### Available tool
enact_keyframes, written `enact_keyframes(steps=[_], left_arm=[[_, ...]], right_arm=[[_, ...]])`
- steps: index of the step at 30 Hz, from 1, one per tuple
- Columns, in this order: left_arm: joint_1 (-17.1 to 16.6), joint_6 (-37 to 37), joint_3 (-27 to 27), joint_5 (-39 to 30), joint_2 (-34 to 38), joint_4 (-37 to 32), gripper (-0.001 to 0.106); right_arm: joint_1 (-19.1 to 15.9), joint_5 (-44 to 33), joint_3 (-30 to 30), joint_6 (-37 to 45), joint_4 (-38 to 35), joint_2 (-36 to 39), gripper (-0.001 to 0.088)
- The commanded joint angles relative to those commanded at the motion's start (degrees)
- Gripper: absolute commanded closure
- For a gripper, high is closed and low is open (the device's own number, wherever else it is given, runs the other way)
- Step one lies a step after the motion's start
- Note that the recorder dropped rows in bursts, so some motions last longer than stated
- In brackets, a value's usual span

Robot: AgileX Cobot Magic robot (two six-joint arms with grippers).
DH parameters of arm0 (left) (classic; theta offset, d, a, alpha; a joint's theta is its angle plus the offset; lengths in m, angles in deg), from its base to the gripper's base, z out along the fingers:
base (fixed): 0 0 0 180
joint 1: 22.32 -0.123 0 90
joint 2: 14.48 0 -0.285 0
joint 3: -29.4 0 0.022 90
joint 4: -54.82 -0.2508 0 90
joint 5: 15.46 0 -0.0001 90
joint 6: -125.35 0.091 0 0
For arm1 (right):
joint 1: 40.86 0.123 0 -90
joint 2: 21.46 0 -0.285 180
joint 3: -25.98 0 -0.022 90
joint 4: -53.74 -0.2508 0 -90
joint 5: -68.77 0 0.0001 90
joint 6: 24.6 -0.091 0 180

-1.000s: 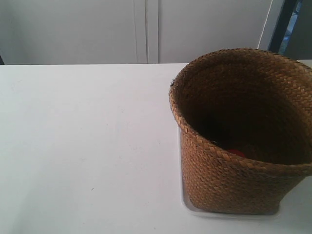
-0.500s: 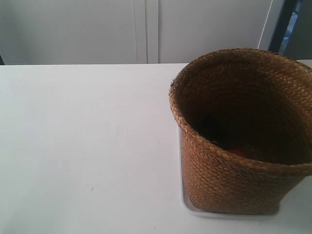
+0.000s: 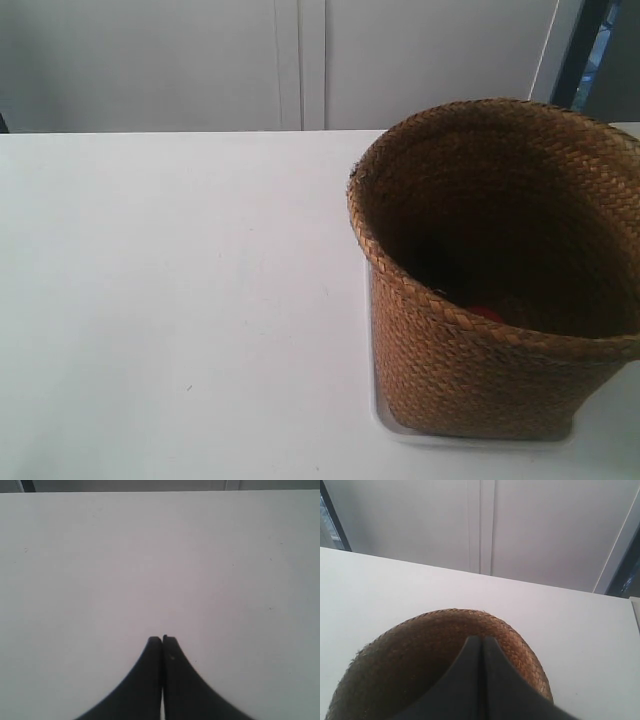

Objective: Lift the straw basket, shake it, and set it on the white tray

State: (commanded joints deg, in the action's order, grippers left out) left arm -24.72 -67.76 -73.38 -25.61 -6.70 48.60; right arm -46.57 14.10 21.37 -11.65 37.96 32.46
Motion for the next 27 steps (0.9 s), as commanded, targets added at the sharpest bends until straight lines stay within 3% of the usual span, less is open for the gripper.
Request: enact_keyframes(steps=[8,14,16,18,19,21,27], left_arm=[[0.00,0.00,0.00,0.00,0.00,0.00,0.105],[0.00,0.00,0.00,0.00,0.00,0.00,0.105],[0.00,0.00,0.00,0.00,0.00,0.00,0.105],[0.00,0.00,0.00,0.00,0.00,0.00,0.105],[0.00,0.00,0.00,0.00,0.00,0.00,0.105],[0.00,0.00,0.00,0.00,0.00,0.00,0.105],[0.00,0.00,0.00,0.00,0.00,0.00,0.105]], right_arm=[[0.00,0.00,0.00,0.00,0.00,0.00,0.0868],[0.00,-0.66,-1.19,4.94,2.85,-0.42,0.0868],[0.00,2.64,-6.40,4.84,4.44,-3.28,0.0868],[0.00,12.35,-16.36,4.06,4.44,-8.24,0.0868],[0.00,20.21,-24.94,3.53,4.71,-12.55,0.0868],[0.00,28.66,-33.25,3.39,4.94,-16.61,0.0868],[0.00,47.96,-51.17,1.05,4.94,-23.91,0.0868]])
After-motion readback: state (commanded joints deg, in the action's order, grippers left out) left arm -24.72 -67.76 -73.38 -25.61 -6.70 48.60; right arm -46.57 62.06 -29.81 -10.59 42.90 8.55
